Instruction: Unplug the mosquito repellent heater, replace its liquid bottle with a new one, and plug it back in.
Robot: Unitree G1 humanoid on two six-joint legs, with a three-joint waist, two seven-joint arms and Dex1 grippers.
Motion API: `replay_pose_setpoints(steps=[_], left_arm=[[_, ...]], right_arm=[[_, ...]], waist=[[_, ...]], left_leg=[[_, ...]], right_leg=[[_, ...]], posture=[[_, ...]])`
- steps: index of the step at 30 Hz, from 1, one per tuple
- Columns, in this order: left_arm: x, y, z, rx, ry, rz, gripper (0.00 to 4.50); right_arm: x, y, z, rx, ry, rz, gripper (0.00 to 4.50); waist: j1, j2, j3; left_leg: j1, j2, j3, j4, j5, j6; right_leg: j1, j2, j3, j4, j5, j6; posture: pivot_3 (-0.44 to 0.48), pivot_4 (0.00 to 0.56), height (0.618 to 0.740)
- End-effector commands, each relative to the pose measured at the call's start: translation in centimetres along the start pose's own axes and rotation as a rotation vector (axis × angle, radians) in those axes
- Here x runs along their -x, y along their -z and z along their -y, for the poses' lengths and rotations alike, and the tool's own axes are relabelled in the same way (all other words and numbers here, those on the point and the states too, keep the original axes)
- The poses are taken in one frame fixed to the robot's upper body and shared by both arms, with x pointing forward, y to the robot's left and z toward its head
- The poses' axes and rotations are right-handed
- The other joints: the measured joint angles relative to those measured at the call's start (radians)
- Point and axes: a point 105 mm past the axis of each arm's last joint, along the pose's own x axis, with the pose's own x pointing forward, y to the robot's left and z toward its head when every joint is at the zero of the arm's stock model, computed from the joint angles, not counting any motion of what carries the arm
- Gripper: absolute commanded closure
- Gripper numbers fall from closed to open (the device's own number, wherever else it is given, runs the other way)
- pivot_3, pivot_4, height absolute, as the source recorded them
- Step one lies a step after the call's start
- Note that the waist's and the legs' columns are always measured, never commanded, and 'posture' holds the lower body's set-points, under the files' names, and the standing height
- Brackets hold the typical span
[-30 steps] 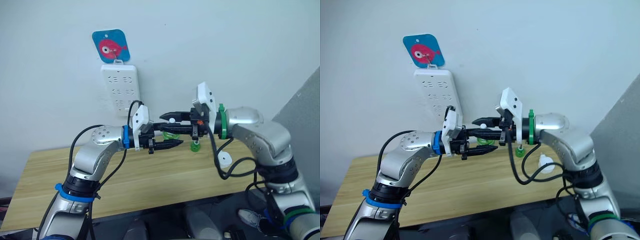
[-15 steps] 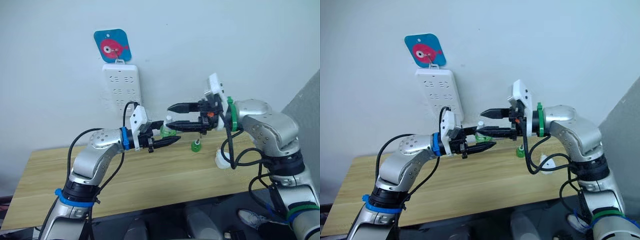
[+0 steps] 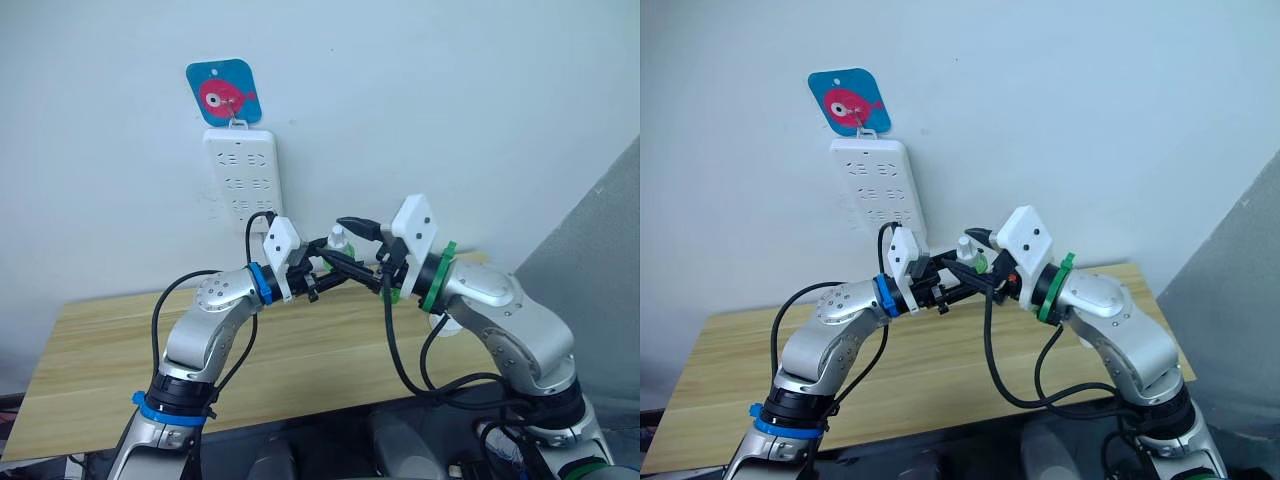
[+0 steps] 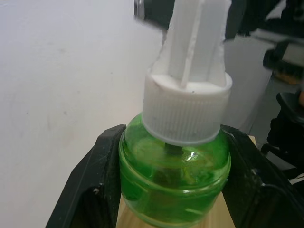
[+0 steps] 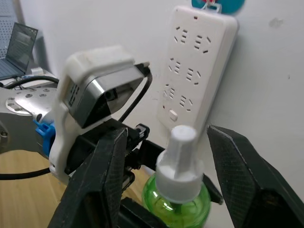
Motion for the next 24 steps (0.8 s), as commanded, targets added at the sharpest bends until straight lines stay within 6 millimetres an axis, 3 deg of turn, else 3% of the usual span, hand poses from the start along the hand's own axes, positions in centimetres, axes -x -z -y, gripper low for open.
replay_pose_setpoints(steps=[1, 7, 13, 18, 24], left_arm=[[-0.1, -1.4, 0.0, -0.046, 0.003, 0.044, 2.14], [-0.1, -1.4, 0.3, -0.045, 0.013, 0.045, 2.14], [0.2, -1.3, 0.1, -0.047, 0.011, 0.040, 2.14], [0.3, -1.2, 0.0, -0.048, 0.011, 0.033, 2.16], [0.3, -1.2, -0.1, -0.049, 0.014, 0.037, 2.16]], right_arm=[[-0.5, -0.9, 0.5, 0.047, 0.041, 0.045, 1.76], [-0.6, -0.4, 2.1, 0.032, 0.095, 0.029, 1.76], [1.8, 0.4, 3.2, 0.024, 0.076, -0.035, 1.76], [3.9, 0.4, 2.1, 0.018, -0.070, -0.097, 1.76], [4.5, -0.3, 1.0, -0.019, -0.160, -0.087, 1.76]], waist=[[0.000, 0.000, 0.000], [0.001, 0.000, 0.000], [0.002, 0.000, 0.000], [0.001, 0.000, 0.000], [-0.001, 0.000, 0.000]], left_leg=[[0.000, 0.000, 0.000, 0.000, 0.000, 0.000], [0.000, 0.000, 0.000, 0.000, 0.000, 0.000], [0.000, 0.000, 0.000, 0.000, 0.000, 0.000], [0.000, 0.000, 0.000, 0.000, 0.000, 0.000], [0.000, 0.001, 0.000, 0.000, 0.000, 0.000]], right_leg=[[0.000, 0.000, 0.000, 0.000, 0.000, 0.000], [0.000, 0.000, 0.000, 0.000, 0.000, 0.000], [0.000, 0.000, 0.000, 0.000, 0.000, 0.000], [0.000, 0.000, 0.000, 0.000, 0.000, 0.000], [0.000, 0.001, 0.000, 0.000, -0.002, 0.004]], posture=[[-0.192, 0.087, 0.736], [-0.187, 0.088, 0.736], [-0.187, 0.092, 0.736], [-0.194, 0.092, 0.736], [-0.197, 0.087, 0.736]])
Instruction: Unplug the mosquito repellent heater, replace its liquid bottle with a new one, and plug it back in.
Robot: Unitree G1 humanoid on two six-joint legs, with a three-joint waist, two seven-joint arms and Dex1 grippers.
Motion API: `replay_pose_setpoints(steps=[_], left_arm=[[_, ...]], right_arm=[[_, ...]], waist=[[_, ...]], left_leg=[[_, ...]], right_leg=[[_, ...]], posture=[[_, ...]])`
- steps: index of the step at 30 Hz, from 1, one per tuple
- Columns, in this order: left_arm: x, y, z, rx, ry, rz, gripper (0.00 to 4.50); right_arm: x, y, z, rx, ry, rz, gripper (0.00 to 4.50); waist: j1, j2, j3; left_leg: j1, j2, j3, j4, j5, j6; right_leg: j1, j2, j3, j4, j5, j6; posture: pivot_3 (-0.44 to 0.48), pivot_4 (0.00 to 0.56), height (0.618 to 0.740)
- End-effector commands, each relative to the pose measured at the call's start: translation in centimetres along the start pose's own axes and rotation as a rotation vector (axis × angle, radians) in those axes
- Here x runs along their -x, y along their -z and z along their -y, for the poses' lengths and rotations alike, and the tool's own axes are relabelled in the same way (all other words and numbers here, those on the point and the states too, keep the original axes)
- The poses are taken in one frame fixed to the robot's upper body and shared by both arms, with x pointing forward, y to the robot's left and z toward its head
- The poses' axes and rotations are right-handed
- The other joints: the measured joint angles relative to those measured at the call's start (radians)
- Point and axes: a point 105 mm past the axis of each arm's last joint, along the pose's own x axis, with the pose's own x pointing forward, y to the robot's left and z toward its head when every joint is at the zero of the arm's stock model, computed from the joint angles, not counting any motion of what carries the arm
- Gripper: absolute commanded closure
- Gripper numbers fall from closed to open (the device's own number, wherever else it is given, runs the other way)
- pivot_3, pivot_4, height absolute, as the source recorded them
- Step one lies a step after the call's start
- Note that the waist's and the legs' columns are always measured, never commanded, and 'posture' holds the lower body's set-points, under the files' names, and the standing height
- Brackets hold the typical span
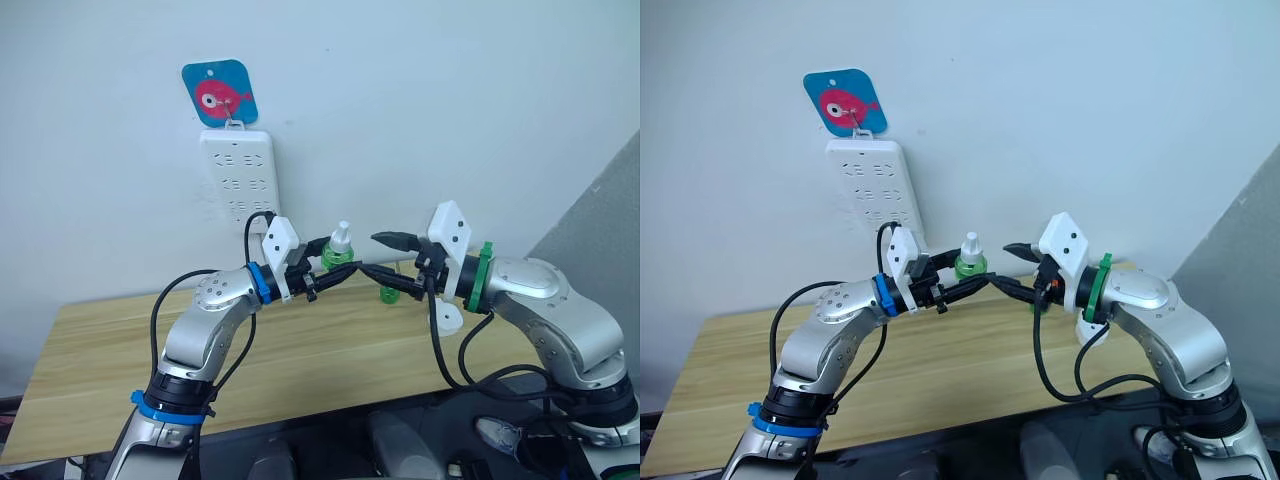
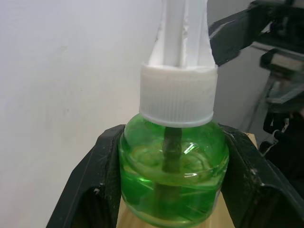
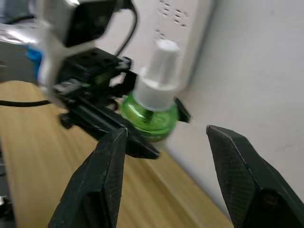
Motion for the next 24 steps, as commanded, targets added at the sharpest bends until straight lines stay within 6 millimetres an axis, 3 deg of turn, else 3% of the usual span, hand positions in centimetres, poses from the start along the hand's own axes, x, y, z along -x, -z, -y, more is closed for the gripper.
replay_pose_setpoints(steps=[1, 10, 15, 19, 24], left_arm=[[0.1, -1.4, -0.1, -0.049, 0.001, 0.045, 2.16], [-0.3, -1.9, 0.5, -0.038, 0.030, 0.077, 2.16], [-0.4, -2.0, 0.6, -0.039, 0.035, 0.080, 2.16], [-0.4, -2.1, 0.6, -0.041, 0.037, 0.083, 2.16], [-0.4, -2.2, 0.7, -0.039, 0.035, 0.089, 2.16]], right_arm=[[0.0, -1.8, -0.8, 0.006, -0.033, 0.073, 1.76], [-3.6, -2.9, 0.7, -0.024, 0.092, 0.148, 1.76], [-5.0, -3.8, 0.3, -0.024, 0.067, 0.183, 1.76], [-5.2, -3.6, 0.9, -0.030, 0.094, 0.178, 1.76], [-3.8, -3.0, 2.2, -0.048, 0.128, 0.151, 1.76]], waist=[[0.000, 0.000, 0.000], [0.001, 0.000, -0.001], [0.000, 0.000, -0.001], [0.000, 0.001, -0.001], [0.001, 0.001, -0.001]], left_leg=[[0.000, 0.000, 0.000, 0.000, 0.000, 0.000], [0.000, 0.000, 0.000, 0.000, 0.000, 0.000], [0.000, -0.001, 0.000, 0.000, 0.000, 0.000], [0.000, 0.000, -0.001, 0.000, 0.000, 0.000], [-0.001, -0.001, 0.000, 0.000, 0.000, 0.000]], right_leg=[[0.000, 0.000, 0.000, 0.000, 0.000, 0.000], [0.000, 0.000, 0.000, 0.000, 0.000, -0.001], [0.000, -0.001, 0.000, 0.000, 0.002, -0.004], [0.000, -0.001, 0.000, 0.000, 0.002, -0.004], [0.000, -0.002, 0.000, 0.000, 0.002, -0.004]], posture=[[-0.197, 0.087, 0.736], [-0.195, 0.080, 0.736], [-0.195, 0.080, 0.736], [-0.191, 0.077, 0.736], [-0.189, 0.081, 0.736]])
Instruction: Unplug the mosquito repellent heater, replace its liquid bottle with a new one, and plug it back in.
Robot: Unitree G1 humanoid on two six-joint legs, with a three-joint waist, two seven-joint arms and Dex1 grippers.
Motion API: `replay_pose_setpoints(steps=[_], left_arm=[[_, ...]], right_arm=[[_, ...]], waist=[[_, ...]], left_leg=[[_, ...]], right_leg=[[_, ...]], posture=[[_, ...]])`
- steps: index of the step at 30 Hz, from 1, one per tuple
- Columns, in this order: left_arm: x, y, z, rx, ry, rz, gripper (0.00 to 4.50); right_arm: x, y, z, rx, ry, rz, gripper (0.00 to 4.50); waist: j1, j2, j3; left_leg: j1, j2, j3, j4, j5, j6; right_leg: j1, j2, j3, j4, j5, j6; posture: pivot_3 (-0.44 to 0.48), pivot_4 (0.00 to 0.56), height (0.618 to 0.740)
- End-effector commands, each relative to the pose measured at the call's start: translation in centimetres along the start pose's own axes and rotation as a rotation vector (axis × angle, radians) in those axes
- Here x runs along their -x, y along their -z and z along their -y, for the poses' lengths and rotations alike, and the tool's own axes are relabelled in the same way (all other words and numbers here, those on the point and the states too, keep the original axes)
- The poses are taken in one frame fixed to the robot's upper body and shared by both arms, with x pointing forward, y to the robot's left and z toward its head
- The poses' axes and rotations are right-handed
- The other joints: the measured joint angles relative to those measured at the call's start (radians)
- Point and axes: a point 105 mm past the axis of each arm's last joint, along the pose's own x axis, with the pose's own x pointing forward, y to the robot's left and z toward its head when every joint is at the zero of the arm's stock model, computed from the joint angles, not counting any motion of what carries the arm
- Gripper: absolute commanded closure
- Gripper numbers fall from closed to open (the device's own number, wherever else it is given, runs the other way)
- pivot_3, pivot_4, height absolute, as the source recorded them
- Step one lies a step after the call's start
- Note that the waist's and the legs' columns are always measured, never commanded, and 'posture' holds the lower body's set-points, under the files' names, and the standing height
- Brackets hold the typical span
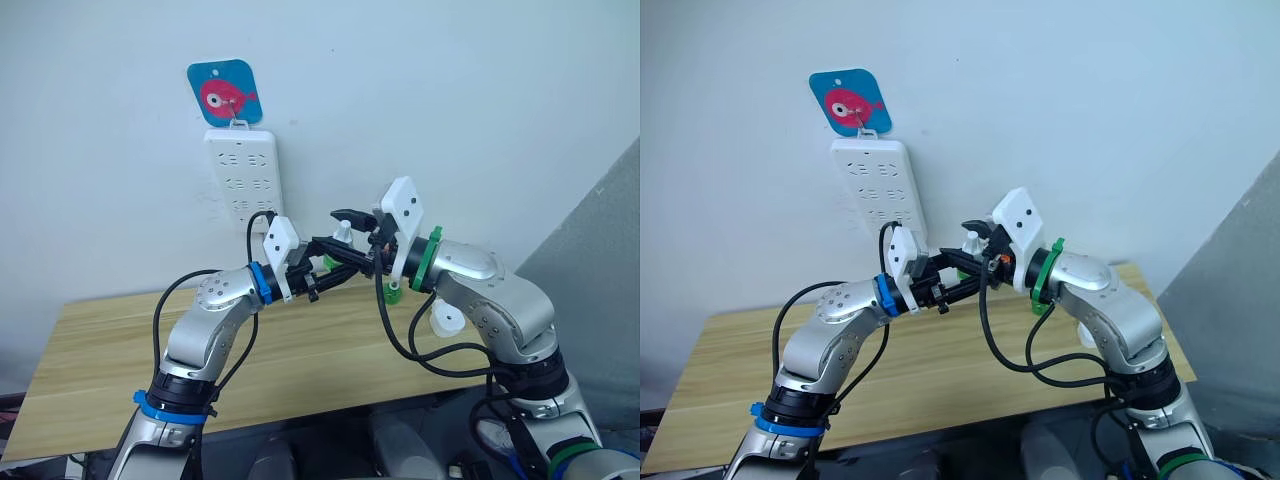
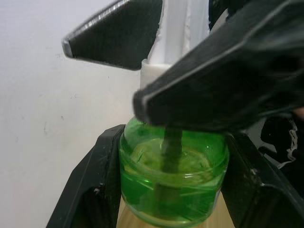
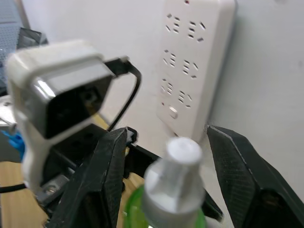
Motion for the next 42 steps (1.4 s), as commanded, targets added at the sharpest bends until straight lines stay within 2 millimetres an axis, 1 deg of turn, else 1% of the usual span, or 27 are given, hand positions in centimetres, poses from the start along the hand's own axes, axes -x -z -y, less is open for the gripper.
replay_pose_setpoints(steps=[1, 5, 10, 13, 16, 19, 22, 24, 26, 29, 30, 32, 33, 41, 42], left_arm=[[-0.2, -1.9, 0.4, -0.047, 0.021, 0.062, 2.16], [-0.2, -1.9, 0.4, -0.045, 0.017, 0.065, 2.16], [-0.2, -1.9, 0.3, -0.044, 0.012, 0.068, 2.16], [-0.2, -1.9, 0.3, -0.044, 0.011, 0.069, 2.16], [-0.2, -1.9, 0.3, -0.043, 0.011, 0.070, 2.16], [-0.2, -1.9, 0.3, -0.042, 0.013, 0.069, 2.16], [-0.3, -1.9, 0.4, -0.041, 0.015, 0.070, 2.16], [-0.3, -1.9, 0.4, -0.042, 0.016, 0.071, 2.16], [-0.4, -1.9, 0.4, -0.042, 0.017, 0.072, 2.16], [-0.4, -1.9, 0.4, -0.042, 0.019, 0.071, 2.16], [-0.4, -1.9, 0.5, -0.042, 0.019, 0.071, 2.16], [-0.4, -1.8, 0.5, -0.042, 0.019, 0.069, 2.16], [-0.4, -1.8, 0.5, -0.041, 0.019, 0.068, 2.16], [-0.4, -1.8, 0.7, -0.040, 0.024, 0.069, 2.16], [-0.4, -1.8, 0.7, -0.040, 0.024, 0.070, 2.16]], right_arm=[[1.4, -1.3, 1.2, 0.025, 0.036, 0.031, 1.76], [3.0, -1.0, 1.5, 0.016, 0.018, -0.003, 1.76], [4.9, -0.7, 1.3, 0.013, -0.034, -0.056, 1.76], [6.2, -0.4, 1.6, 0.024, -0.044, -0.103, 1.76], [6.8, -0.5, 1.3, 0.029, -0.066, -0.117, 1.76], [6.2, -1.3, 0.1, 0.017, -0.109, -0.080, 1.76], [5.0, -1.9, -0.5, 0.015, -0.094, -0.031, 1.76], [3.8, -2.0, -0.1, 0.014, -0.032, -0.002, 1.76], [3.1, -2.1, 0.2, 0.007, 0.005, 0.021, 1.76], [2.9, -2.3, 0.2, -0.023, 0.005, 0.050, 1.13], [2.8, -2.4, 0.0, -0.035, -0.006, 0.055, 0.85], [2.6, -2.6, -0.3, -0.054, -0.025, 0.065, 0.11], [2.5, -2.6, -0.4, -0.063, -0.033, 0.070, 0.00], [1.9, -3.1, -0.2, -0.171, -0.050, 0.110, 0.00], [1.9, -3.1, -0.1, -0.178, -0.052, 0.108, 0.17]], waist=[[-0.001, 0.000, 0.000], [-0.001, 0.000, 0.000], [0.000, 0.000, 0.000], [0.000, 0.000, 0.000], [0.000, 0.000, 0.000], [-0.002, 0.000, 0.000], [-0.002, 0.000, 0.000], [-0.002, 0.000, 0.000], [-0.002, 0.000, 0.000], [0.002, 0.000, 0.000], [0.002, 0.000, 0.000], [0.001, 0.000, 0.000], [0.000, 0.000, 0.000], [0.000, 0.000, 0.000], [-0.001, 0.000, 0.000]], left_leg=[[0.000, 0.000, 0.000, 0.000, 0.000, 0.000], [0.000, 0.000, 0.000, 0.000, 0.000, 0.000], [0.000, 0.000, 0.000, 0.000, 0.000, 0.000], [0.000, 0.000, 0.000, 0.000, 0.000, 0.000], [0.000, 0.000, 0.001, 0.000, 0.000, 0.000], [0.000, 0.000, 0.001, 0.000, 0.000, 0.000], [0.000, 0.001, 0.000, 0.000, 0.000, 0.000], [0.000, 0.001, 0.001, 0.000, 0.000, 0.000], [0.000, 0.001, 0.001, 0.000, 0.000, 0.000], [0.000, 0.001, 0.000, 0.000, 0.000, 0.000], [0.000, 0.000, 0.000, 0.000, 0.000, 0.000], [0.000, 0.000, 0.000, 0.000, 0.000, 0.000], [0.000, 0.000, 0.000, 0.000, 0.000, 0.000], [0.000, 0.001, 0.000, 0.000, 0.000, 0.000], [0.000, 0.001, 0.000, 0.000, 0.000, 0.000]], right_leg=[[0.000, 0.000, 0.000, 0.000, 0.000, 0.000], [0.000, 0.000, 0.000, 0.000, 0.000, 0.000], [0.000, 0.000, 0.000, 0.000, 0.000, 0.000], [0.000, 0.000, 0.000, 0.000, 0.000, 0.000], [0.000, 0.000, 0.001, 0.000, 0.000, 0.001], [0.000, 0.001, 0.001, 0.000, -0.001, 0.002], [0.000, 0.002, 0.001, 0.000, -0.002, 0.004], [0.000, 0.002, 0.001, 0.000, -0.002, 0.004], [0.000, 0.002, 0.001, 0.000, -0.002, 0.004], [0.000, 0.002, 0.001, 0.000, -0.002, 0.004], [0.000, 0.001, 0.001, 0.000, -0.002, 0.003], [0.000, 0.001, 0.001, 0.000, 0.000, 0.001], [0.000, 0.001, 0.001, 0.000, 0.000, 0.000], [0.000, 0.001, 0.000, 0.000, 0.000, 0.000], [0.000, 0.001, 0.001, 0.000, 0.000, 0.000]], posture=[[-0.190, 0.083, 0.736], [-0.192, 0.085, 0.736], [-0.196, 0.088, 0.736], [-0.197, 0.088, 0.736], [-0.197, 0.088, 0.736], [-0.202, 0.090, 0.736], [-0.202, 0.090, 0.736], [-0.202, 0.090, 0.736], [-0.197, 0.087, 0.736], [-0.193, 0.085, 0.736], [-0.193, 0.085, 0.736], [-0.193, 0.085, 0.736], [-0.193, 0.085, 0.736], [-0.191, 0.086, 0.736], [-0.191, 0.086, 0.736]])
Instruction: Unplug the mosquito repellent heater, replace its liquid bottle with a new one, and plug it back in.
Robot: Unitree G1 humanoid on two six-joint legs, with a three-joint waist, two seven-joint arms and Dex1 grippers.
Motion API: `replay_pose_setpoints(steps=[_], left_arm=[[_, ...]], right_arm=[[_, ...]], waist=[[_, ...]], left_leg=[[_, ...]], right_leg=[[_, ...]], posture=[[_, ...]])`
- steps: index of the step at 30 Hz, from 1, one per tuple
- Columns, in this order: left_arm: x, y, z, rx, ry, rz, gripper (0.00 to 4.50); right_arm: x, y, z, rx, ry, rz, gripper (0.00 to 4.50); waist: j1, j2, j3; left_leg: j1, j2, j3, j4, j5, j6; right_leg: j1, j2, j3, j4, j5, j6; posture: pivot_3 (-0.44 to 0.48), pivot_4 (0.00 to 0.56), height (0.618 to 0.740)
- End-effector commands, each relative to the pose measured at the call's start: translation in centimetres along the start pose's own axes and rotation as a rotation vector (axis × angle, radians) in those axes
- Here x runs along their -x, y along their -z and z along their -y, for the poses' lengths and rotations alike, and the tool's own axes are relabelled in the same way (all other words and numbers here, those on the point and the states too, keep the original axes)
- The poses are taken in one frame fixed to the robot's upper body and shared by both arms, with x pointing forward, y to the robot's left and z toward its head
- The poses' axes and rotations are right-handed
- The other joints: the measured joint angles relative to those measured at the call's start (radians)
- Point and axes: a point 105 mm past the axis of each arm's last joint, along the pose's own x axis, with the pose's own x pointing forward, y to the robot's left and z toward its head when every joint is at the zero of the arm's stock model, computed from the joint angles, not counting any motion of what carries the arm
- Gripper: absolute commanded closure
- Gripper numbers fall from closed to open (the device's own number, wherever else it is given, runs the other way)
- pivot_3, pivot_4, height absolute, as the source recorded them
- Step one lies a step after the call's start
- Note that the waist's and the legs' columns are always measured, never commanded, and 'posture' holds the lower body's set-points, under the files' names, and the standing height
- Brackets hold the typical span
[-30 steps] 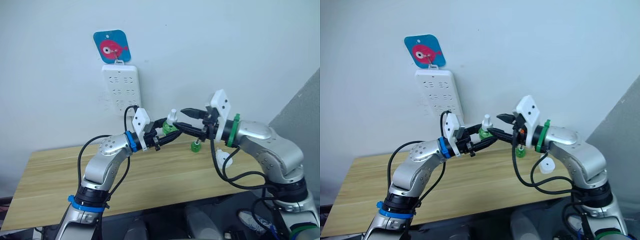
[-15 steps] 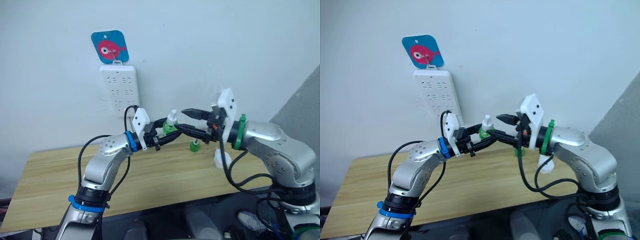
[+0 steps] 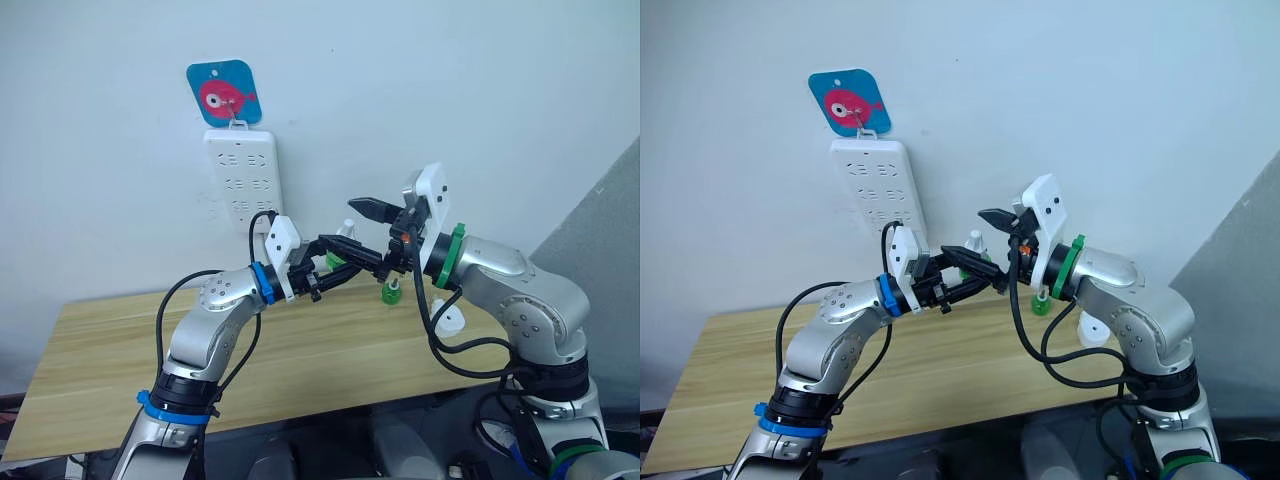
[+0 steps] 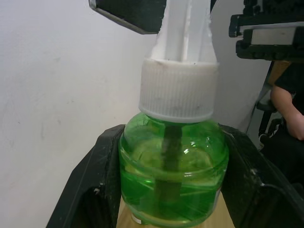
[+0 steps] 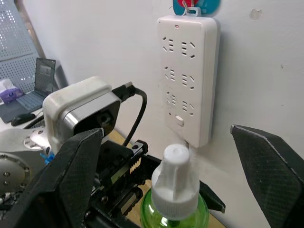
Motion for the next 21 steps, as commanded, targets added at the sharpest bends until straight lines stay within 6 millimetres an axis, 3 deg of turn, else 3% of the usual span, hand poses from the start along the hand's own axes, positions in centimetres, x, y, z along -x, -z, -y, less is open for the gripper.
replay_pose_setpoints(steps=[1, 3, 6, 12, 21], left_arm=[[-0.2, -1.7, 0.5, -0.048, 0.021, 0.055, 2.16], [-0.2, -1.7, 0.6, -0.048, 0.021, 0.056, 2.16], [-0.2, -1.7, 0.6, -0.050, 0.021, 0.056, 2.16], [-0.1, -1.5, 0.8, -0.050, 0.027, 0.048, 2.16], [0.2, -1.1, 0.9, -0.045, 0.035, 0.032, 2.16]], right_arm=[[0.0, -1.1, -0.1, -0.003, -0.019, 0.031, 0.35], [0.0, -0.7, -0.2, -0.004, -0.028, 0.009, 0.88], [0.0, -0.5, -0.4, -0.005, -0.044, -0.006, 2.05], [0.1, -1.4, -0.9, 0.005, -0.082, 0.027, 4.14], [0.6, -3.3, -0.9, 0.108, -0.114, 0.078, 4.15]], waist=[[-0.001, 0.000, 0.000], [0.000, 0.000, 0.000], [0.000, 0.000, 0.000], [0.000, 0.000, 0.000], [0.000, 0.000, 0.000]], left_leg=[[0.000, 0.000, 0.000, 0.000, 0.000, 0.000], [0.000, 0.000, 0.000, 0.000, 0.000, 0.000], [0.000, 0.000, 0.000, 0.000, 0.000, 0.000], [0.000, 0.000, 0.000, 0.000, 0.000, 0.000], [0.000, 0.000, 0.000, 0.000, 0.000, 0.000]], right_leg=[[0.000, 0.000, 0.000, 0.000, 0.000, 0.000], [0.000, 0.000, 0.000, 0.000, 0.000, 0.000], [0.000, 0.000, 0.000, 0.000, 0.000, 0.000], [0.000, 0.000, 0.000, 0.000, 0.000, 0.000], [0.000, 0.000, 0.000, 0.000, 0.000, 0.000]], posture=[[-0.191, 0.086, 0.736], [-0.187, 0.088, 0.736], [-0.185, 0.088, 0.736], [-0.186, 0.088, 0.736], [-0.187, 0.084, 0.736]])
